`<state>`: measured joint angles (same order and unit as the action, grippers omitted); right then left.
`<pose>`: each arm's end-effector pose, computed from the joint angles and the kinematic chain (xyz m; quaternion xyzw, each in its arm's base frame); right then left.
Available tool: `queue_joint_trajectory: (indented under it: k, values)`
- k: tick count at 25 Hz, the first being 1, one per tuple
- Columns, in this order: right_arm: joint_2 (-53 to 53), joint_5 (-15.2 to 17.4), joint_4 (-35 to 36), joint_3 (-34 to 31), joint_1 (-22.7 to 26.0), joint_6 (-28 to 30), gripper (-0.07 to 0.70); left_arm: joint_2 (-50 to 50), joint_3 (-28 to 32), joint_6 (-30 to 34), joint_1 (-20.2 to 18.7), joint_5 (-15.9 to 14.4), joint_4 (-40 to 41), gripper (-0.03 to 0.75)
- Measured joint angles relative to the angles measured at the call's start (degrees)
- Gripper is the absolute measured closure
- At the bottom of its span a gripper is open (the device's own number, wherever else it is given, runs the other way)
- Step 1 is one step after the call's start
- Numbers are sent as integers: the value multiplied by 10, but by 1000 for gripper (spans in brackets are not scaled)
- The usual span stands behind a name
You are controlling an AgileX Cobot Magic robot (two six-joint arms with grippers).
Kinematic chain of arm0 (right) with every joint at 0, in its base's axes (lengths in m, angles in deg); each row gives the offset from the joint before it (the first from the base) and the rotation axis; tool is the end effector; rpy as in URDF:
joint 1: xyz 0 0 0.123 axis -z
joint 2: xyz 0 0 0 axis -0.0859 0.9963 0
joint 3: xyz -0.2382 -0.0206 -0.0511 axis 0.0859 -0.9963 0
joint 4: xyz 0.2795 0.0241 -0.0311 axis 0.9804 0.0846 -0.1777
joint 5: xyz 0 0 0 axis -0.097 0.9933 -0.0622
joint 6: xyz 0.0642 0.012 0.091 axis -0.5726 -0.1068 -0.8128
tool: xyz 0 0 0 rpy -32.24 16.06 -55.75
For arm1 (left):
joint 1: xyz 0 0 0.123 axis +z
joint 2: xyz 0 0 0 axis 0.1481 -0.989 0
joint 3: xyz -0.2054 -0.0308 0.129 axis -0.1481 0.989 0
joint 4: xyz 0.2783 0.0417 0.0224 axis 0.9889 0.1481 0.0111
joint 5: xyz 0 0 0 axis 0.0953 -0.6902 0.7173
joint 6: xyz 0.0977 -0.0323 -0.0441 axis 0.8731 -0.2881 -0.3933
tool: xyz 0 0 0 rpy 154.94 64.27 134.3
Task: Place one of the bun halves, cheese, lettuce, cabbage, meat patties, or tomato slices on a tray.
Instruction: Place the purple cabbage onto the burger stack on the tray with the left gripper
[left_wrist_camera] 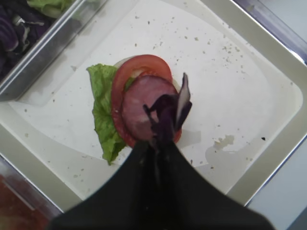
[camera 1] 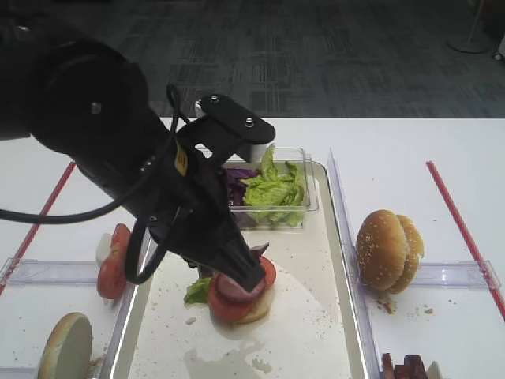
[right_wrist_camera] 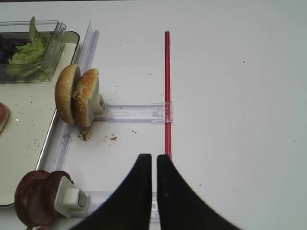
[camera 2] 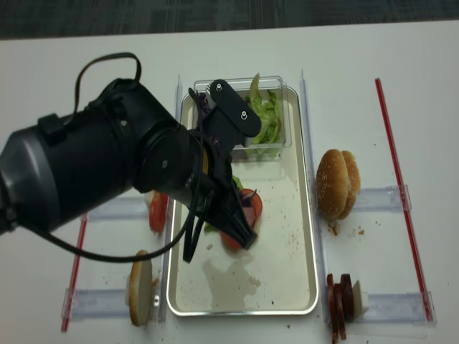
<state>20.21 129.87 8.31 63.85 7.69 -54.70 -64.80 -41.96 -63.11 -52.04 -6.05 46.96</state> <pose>0.0779 0.0045 0.2701 0.0117 0.8725 0.0255 0.4879 0.2520 -0.2373 0.1770 0.3638 0.9028 -0.0780 0.2154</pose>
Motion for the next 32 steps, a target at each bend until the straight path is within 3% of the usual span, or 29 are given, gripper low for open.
queue_joint_trajectory:
  k: [26,32]
  values:
    - [0,0,0,0,0,0,563,-96,0,-2,0,102,3,686]
    - [0,0,0,0,0,0,563,-96,0,-2,0,106,19,686]
